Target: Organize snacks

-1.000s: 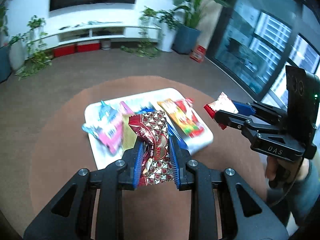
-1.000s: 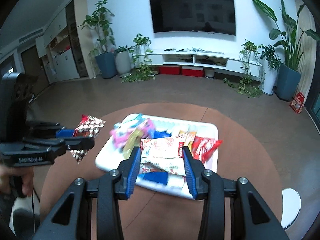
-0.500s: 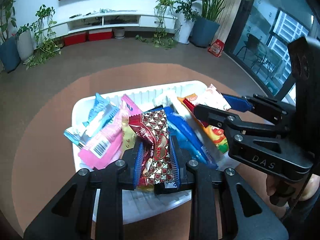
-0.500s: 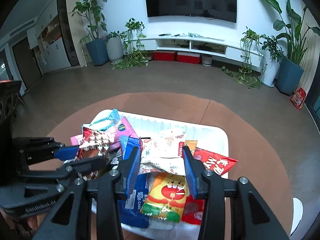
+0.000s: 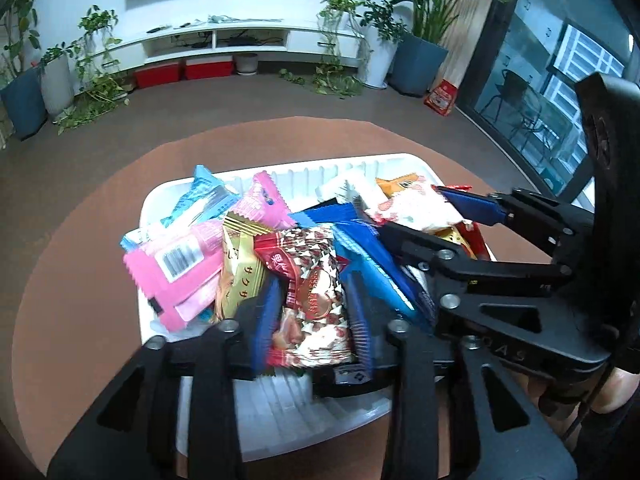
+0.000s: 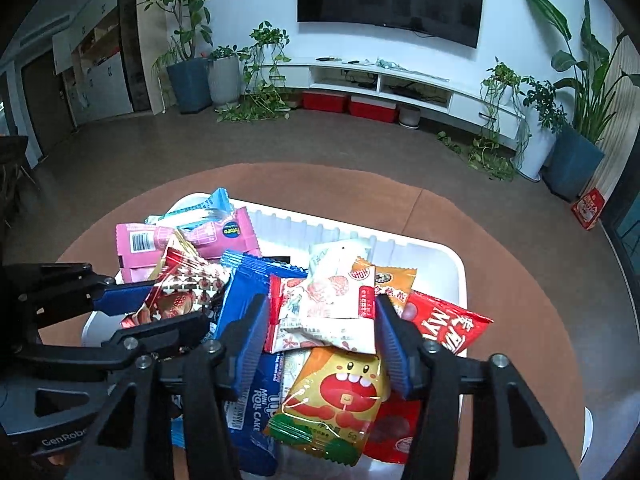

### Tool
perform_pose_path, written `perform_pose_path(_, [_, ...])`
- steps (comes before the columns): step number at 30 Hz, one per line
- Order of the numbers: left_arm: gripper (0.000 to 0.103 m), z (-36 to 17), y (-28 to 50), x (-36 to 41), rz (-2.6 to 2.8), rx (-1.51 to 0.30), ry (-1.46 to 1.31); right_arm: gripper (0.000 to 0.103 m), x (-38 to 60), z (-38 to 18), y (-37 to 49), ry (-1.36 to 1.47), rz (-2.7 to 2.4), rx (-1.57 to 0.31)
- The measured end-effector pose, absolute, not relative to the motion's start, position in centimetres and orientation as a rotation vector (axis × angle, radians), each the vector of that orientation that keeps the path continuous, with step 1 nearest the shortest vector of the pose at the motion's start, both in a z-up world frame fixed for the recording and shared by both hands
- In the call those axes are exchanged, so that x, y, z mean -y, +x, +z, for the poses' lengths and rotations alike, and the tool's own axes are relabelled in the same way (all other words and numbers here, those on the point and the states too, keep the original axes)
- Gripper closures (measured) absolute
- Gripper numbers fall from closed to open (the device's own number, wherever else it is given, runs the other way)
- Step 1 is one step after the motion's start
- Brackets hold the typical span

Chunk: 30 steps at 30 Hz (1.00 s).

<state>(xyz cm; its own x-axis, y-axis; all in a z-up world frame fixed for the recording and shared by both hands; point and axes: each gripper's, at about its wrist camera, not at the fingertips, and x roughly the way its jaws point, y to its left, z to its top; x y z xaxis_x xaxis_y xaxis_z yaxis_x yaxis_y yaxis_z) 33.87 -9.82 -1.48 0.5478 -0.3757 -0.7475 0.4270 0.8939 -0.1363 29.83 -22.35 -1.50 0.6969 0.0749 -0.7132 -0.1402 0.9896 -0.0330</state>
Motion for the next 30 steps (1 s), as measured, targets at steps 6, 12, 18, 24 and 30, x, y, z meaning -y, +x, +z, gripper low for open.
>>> perform_pose_path(6, [0.017, -0.7, 32.9, 8.8, -0.458, -0.836, 0.042, 0.033, 23.1, -1.0, 28.9, -0.09, 0.088, -0.771])
perform_pose_path(12, [0.012, 1.1, 30.9, 7.7, -0.444, -0.803, 0.032, 0.031, 22.4, -0.3, 27.5, -0.127, 0.079, -0.742])
perform_pose_path(18, [0.0, 4.0, 27.5, 6.2, -0.399, -0.719, 0.023, 0.017, 22.2, 1.8, 25.1, -0.133, 0.047, -0.682])
perform_pose_path(24, [0.0, 6.3, 21.9, 5.1, -0.339, -0.644, 0.048, 0.0, 22.6, 3.9, 19.6, -0.087, 0.04, -0.592])
perform_pose_path(30, [0.0, 6.1, 13.1, 3.7, -0.035, -0.597, -0.003, 0.0, 23.7, 4.0, 12.8, 0.035, 0.04, -0.578])
